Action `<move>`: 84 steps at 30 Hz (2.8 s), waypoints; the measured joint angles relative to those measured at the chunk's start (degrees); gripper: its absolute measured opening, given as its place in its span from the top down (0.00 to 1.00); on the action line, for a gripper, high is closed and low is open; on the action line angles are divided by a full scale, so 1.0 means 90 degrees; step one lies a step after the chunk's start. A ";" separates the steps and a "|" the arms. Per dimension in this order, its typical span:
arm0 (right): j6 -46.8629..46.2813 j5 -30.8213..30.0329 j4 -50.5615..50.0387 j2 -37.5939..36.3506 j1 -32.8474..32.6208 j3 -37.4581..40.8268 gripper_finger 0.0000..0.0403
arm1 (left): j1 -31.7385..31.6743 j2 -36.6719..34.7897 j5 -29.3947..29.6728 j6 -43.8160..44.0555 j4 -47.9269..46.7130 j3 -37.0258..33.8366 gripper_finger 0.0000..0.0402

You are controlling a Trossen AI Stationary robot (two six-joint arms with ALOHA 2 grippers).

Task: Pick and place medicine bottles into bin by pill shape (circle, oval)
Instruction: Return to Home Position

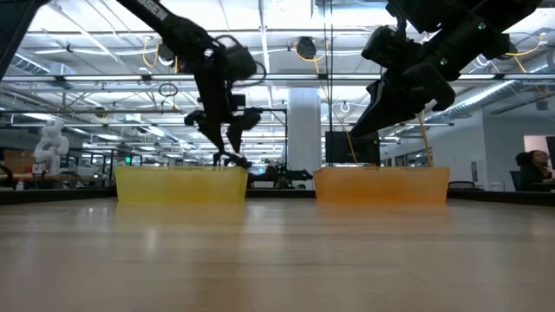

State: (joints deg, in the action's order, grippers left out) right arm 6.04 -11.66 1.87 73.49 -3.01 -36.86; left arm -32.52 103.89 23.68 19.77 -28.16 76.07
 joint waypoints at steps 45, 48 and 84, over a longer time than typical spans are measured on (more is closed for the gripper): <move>-0.0372 0.0153 -0.0332 -0.1822 0.0000 0.0005 0.99 | 0.3990 -0.6505 -0.1236 -0.2159 0.0208 -0.2599 0.47; -0.0214 0.0155 -0.0545 -0.2213 0.0000 0.0005 0.99 | 0.4052 -0.6573 -0.1231 -0.2452 0.0727 -0.2911 0.47; -0.0095 0.0547 -0.0232 -0.4958 -0.0012 0.1989 0.99 | 0.4178 -0.6586 -0.1178 -0.2779 0.3491 -0.5375 0.60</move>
State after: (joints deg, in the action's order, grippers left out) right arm 5.19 -6.74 -0.22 28.87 -3.11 -18.96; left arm 5.08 44.62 13.08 -5.25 3.25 27.70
